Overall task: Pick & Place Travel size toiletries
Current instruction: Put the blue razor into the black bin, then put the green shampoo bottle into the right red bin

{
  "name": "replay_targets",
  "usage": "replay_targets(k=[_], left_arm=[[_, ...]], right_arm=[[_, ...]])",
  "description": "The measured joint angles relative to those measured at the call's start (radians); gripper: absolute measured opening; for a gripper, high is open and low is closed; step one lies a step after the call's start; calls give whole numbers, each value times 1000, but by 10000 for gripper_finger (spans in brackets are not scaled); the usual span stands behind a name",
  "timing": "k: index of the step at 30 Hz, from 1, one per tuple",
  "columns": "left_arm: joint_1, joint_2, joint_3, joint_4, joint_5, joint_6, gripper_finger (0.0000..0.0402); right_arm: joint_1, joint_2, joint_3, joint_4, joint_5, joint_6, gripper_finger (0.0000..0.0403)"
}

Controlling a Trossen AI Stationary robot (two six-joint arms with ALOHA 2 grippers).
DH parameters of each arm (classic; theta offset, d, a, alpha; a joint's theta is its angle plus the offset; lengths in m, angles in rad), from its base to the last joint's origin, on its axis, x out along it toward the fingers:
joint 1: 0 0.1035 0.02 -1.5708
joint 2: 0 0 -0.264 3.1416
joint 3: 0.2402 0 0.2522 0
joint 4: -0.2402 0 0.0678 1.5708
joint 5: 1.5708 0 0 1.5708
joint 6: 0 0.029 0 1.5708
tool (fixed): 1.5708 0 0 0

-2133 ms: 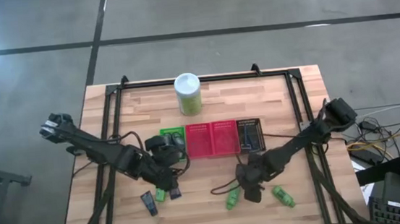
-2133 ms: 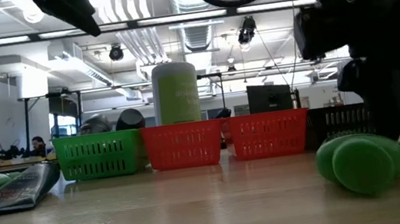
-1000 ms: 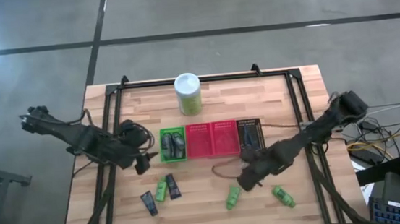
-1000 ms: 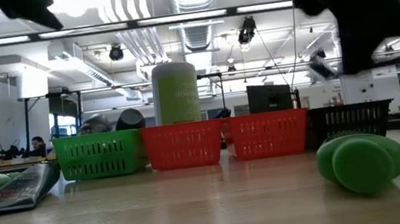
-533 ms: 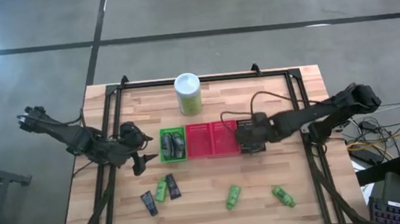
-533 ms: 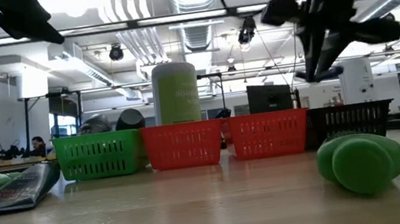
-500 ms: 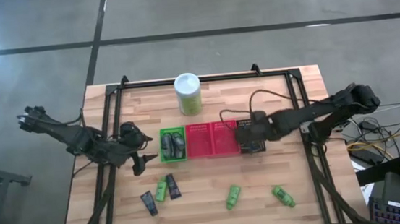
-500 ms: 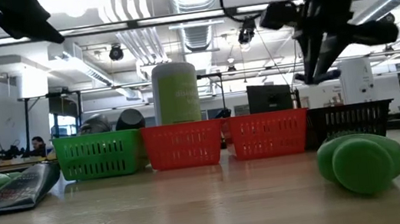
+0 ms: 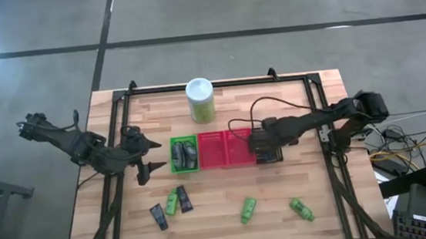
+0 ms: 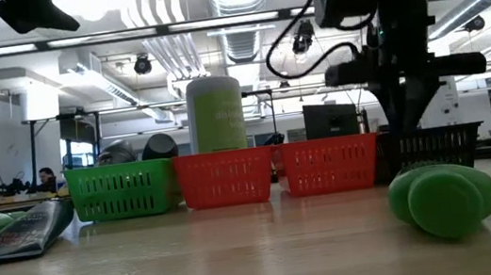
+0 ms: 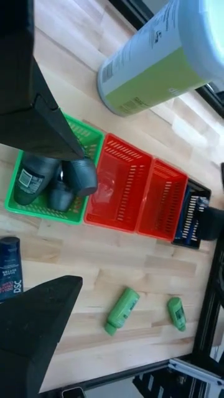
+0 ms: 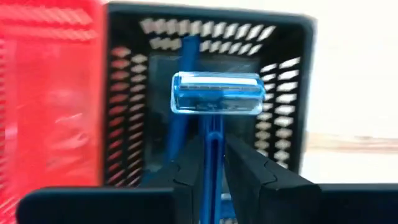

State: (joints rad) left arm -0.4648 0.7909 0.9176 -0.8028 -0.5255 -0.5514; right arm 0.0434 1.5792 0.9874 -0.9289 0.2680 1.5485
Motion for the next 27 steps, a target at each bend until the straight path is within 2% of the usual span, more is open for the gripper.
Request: replay_targets(k=[5, 13, 17, 23, 27], left_arm=[[0, 1, -5, -8, 0, -7, 323], [0, 0, -5, -8, 0, -10, 323], [0, 1, -5, -8, 0, -18, 323], [0, 1, -5, -8, 2, -18, 323], [0, 1, -6, -8, 4, -30, 323]], right_arm=[[4, 2, 3, -12, 15, -15, 102], [20, -86, 78, -17, 47, -151, 205], [59, -121, 137, -55, -30, -268, 244], [222, -123, 172, -111, -247, -370, 270], [409, -123, 161, -122, -272, -201, 276]])
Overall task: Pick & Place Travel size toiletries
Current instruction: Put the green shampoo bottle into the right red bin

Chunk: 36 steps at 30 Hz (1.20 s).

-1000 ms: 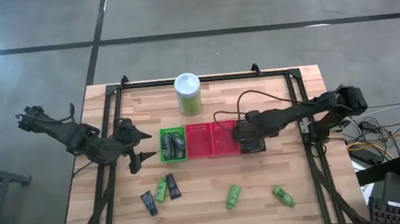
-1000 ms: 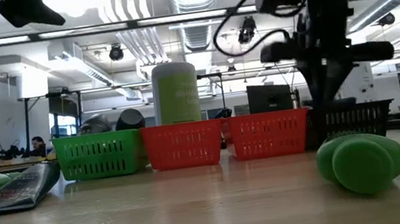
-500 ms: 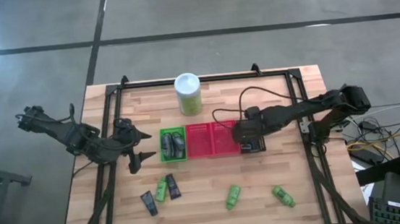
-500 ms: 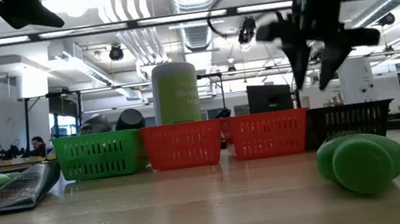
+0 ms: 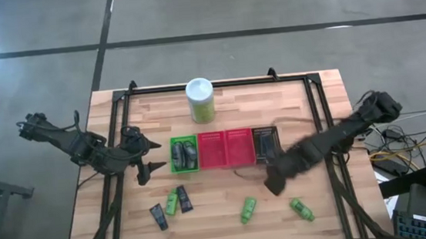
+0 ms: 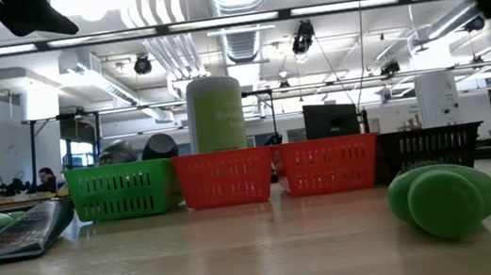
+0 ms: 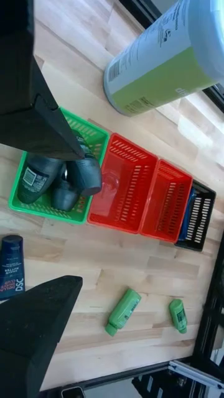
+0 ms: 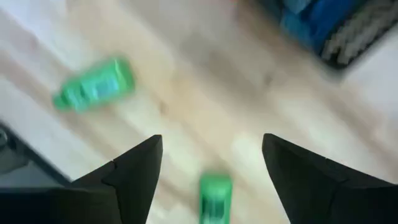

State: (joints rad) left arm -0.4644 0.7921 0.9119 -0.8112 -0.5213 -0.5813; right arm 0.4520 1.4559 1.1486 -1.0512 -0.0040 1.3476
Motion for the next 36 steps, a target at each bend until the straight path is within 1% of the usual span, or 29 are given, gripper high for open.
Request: replay_targets(k=[4, 6, 8, 10, 13, 16, 18, 20, 22, 24, 26, 30, 36], left_arm=[[0, 0, 0, 0, 0, -3, 323], [0, 0, 0, 0, 0, 4, 323], [0, 0, 0, 0, 6, 21, 323], [0, 1, -1, 0, 11, 34, 323], [0, 1, -1, 1, 36, 39, 323], [0, 2, -1, 6, 68, 19, 323], [0, 2, -1, 7, 71, -10, 323], [0, 2, -1, 9, 70, -28, 323], [0, 2, -1, 17, 60, -53, 323], [0, 5, -1, 20, 37, -78, 323], [0, 9, -1, 26, 11, -84, 323], [0, 23, -1, 47, -8, -85, 323], [0, 48, -1, 89, -13, -78, 323]], right_arm=[[194, -2, -33, 0, -4, 313, 272], [279, 0, -54, 12, -30, 454, 267], [339, 3, -73, 37, -69, 561, 263], [366, 10, -81, 52, -87, 617, 259], [368, 25, -81, 65, -87, 606, 265], [359, 39, -84, 68, -102, 549, 285], [360, 52, -92, 68, -126, 518, 303], [360, 69, -113, 81, -156, 502, 321], [360, 85, -136, 132, -186, 489, 337], [360, 105, -151, 207, -193, 462, 349], [361, 128, -153, 238, -189, 451, 356], [368, 168, -152, 236, -172, 423, 354], [389, 230, -153, 239, -166, 363, 332]])
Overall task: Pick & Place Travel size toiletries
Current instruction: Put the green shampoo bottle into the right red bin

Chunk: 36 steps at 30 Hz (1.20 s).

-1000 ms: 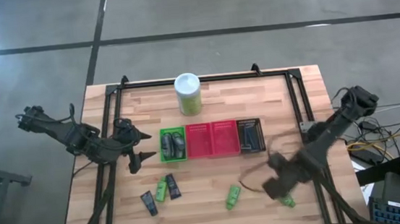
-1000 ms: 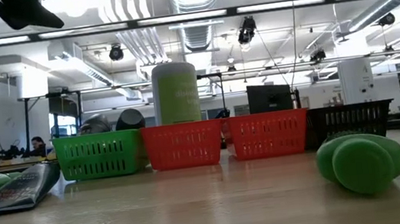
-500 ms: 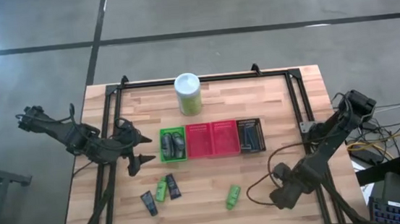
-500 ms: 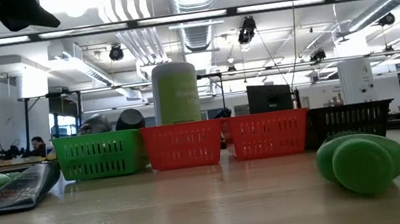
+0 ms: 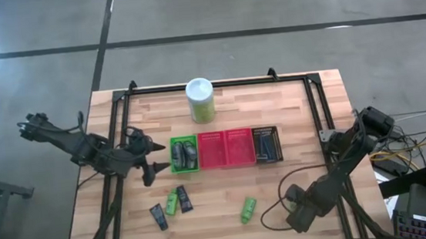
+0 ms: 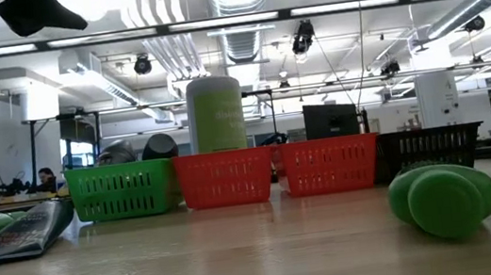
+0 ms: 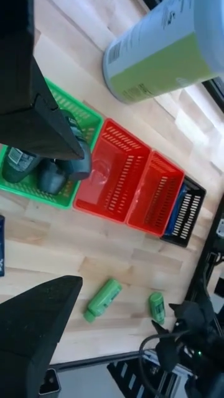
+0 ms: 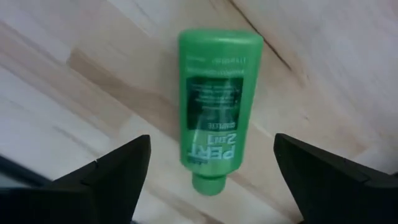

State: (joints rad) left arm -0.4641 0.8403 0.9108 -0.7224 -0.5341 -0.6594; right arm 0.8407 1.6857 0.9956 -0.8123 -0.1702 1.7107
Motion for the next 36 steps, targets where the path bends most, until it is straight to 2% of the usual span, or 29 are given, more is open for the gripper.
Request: replay_targets(k=[7, 12, 16, 24, 27, 32, 36], left_arm=[[0, 41, 0, 7, -8, -21, 323], [0, 66, 0, 9, -7, -32, 323], [0, 76, 0, 12, -8, -34, 323], [0, 79, 0, 13, -10, -30, 323], [0, 79, 0, 13, -10, -29, 323], [0, 79, 0, 12, -10, -5, 323], [0, 79, 0, 12, -21, 14, 323]], right_arm=[[-2, 48, -44, 95, 9, -62, 308], [-4, 13, -90, 125, 25, 6, 275], [-5, -28, -124, 129, 49, 41, 231], [-16, -49, -138, 121, 1, 37, 120], [-49, -71, -111, 114, 10, 36, 110], [-169, -205, -14, 109, 212, 40, 108], [-355, -281, 79, 116, 327, -39, 110]])
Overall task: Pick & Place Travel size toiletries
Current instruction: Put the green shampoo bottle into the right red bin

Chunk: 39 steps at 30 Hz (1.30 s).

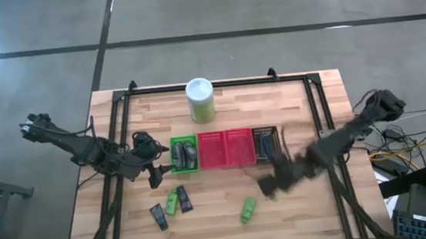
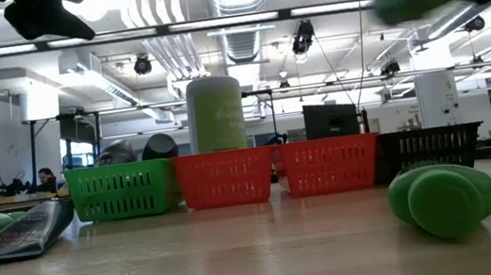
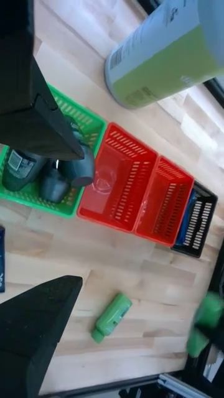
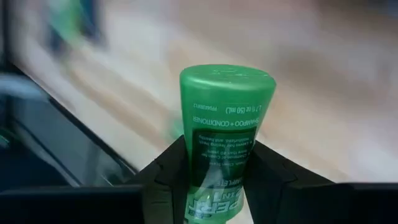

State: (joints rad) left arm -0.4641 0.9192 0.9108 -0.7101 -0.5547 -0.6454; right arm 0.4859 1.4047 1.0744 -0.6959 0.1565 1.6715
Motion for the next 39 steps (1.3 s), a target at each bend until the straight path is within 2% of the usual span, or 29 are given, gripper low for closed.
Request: replay_targets(k=[4, 8, 11, 16, 26, 35, 39], left_arm=[[0, 0, 0, -1, -11, 6, 323], [0, 0, 0, -1, -12, 6, 323], [0, -1, 0, -3, -12, 6, 323], [0, -2, 0, -3, -12, 6, 323], [0, -2, 0, -5, -12, 27, 323], [0, -2, 0, -8, -12, 28, 323], [0, -2, 0, -8, -12, 28, 323]], right_arm=[[-231, 36, 87, -6, -7, -167, 110], [-436, 124, 168, -3, -113, -325, 114], [-526, 212, 213, -27, -197, -394, 114], [-570, 332, 288, -128, -263, -450, 118], [-620, 493, 336, -143, -260, -421, 173], [-631, 469, 395, -147, -203, -475, 242], [-620, 452, 442, -246, -196, -537, 271]])
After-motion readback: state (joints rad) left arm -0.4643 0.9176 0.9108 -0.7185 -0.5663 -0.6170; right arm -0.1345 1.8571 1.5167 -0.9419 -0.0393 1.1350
